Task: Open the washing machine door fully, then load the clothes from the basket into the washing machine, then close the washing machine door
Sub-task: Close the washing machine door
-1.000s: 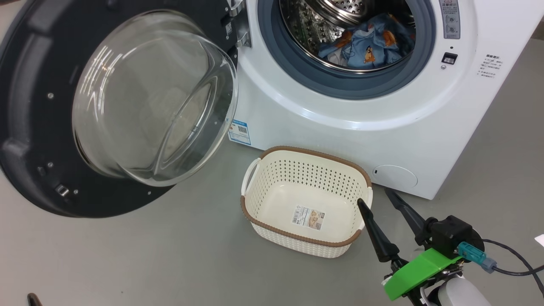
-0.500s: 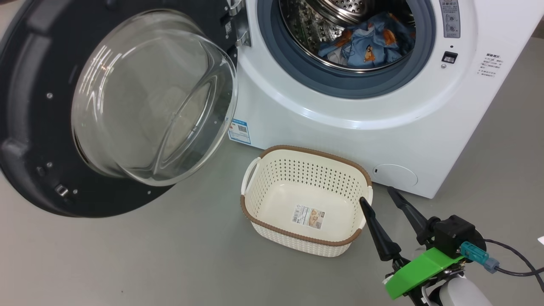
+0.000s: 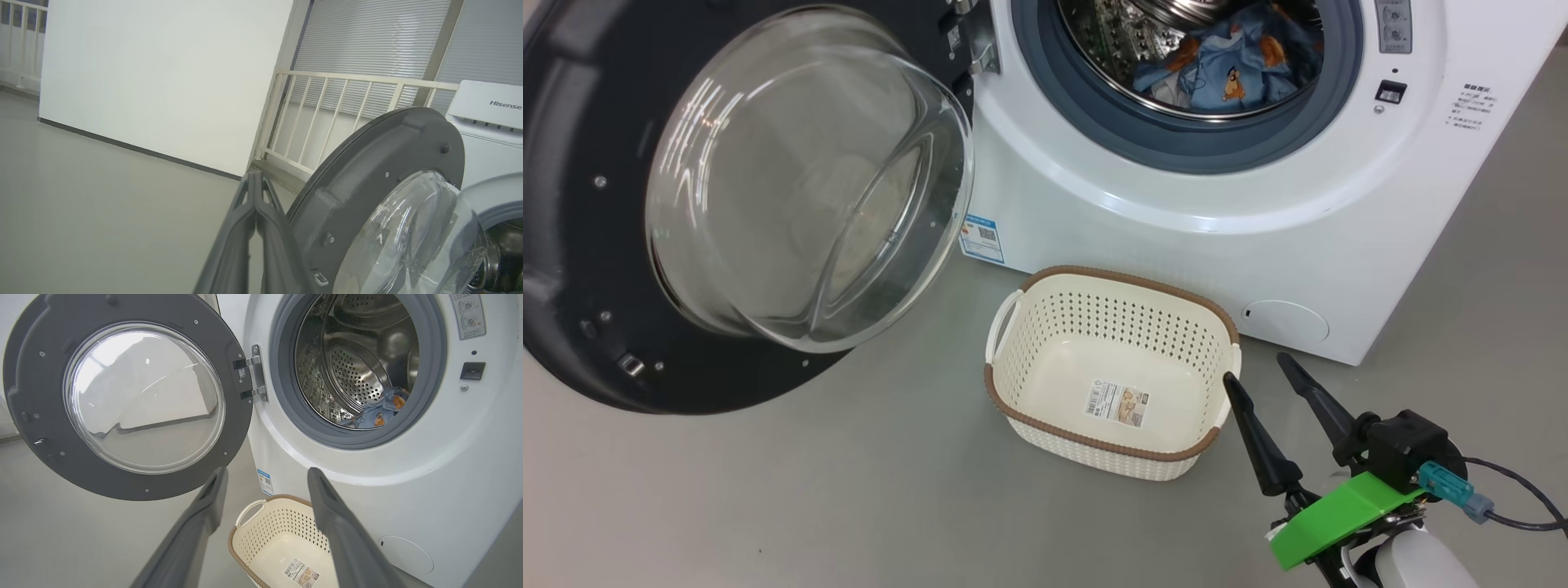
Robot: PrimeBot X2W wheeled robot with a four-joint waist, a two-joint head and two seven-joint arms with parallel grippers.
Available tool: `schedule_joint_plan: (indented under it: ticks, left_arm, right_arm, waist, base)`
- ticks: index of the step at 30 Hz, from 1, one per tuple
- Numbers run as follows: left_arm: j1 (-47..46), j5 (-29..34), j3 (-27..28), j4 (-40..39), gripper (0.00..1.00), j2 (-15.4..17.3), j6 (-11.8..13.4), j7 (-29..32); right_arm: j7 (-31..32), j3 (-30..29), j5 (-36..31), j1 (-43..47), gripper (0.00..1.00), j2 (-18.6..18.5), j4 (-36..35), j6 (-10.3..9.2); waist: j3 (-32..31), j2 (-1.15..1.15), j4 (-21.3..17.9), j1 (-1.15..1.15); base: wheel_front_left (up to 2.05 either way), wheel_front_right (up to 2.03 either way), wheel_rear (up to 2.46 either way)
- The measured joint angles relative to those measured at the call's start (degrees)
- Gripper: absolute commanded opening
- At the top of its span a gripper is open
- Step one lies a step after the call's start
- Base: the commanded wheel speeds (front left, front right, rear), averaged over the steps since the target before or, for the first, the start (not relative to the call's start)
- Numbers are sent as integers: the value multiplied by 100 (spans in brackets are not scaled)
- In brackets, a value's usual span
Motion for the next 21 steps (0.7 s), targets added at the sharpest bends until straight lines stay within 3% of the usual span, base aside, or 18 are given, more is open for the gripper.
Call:
schedule_joint_plan:
  ticks: [7,21]
  left_arm:
    - [-1035,-883,8,1204,0,561,-98,14]
    - [-2556,-3095,-127,3009,0,1381,-137,965]
  right_arm:
    - [7,-162,-36,48,100,-2,-119,0]
    - [241,-493,-263,247,100,1,-597,0]
  waist:
    - [150,0,-5,0]
    - [586,0,-52,0]
  base:
    - [0,0,0]
    - [0,0,0]
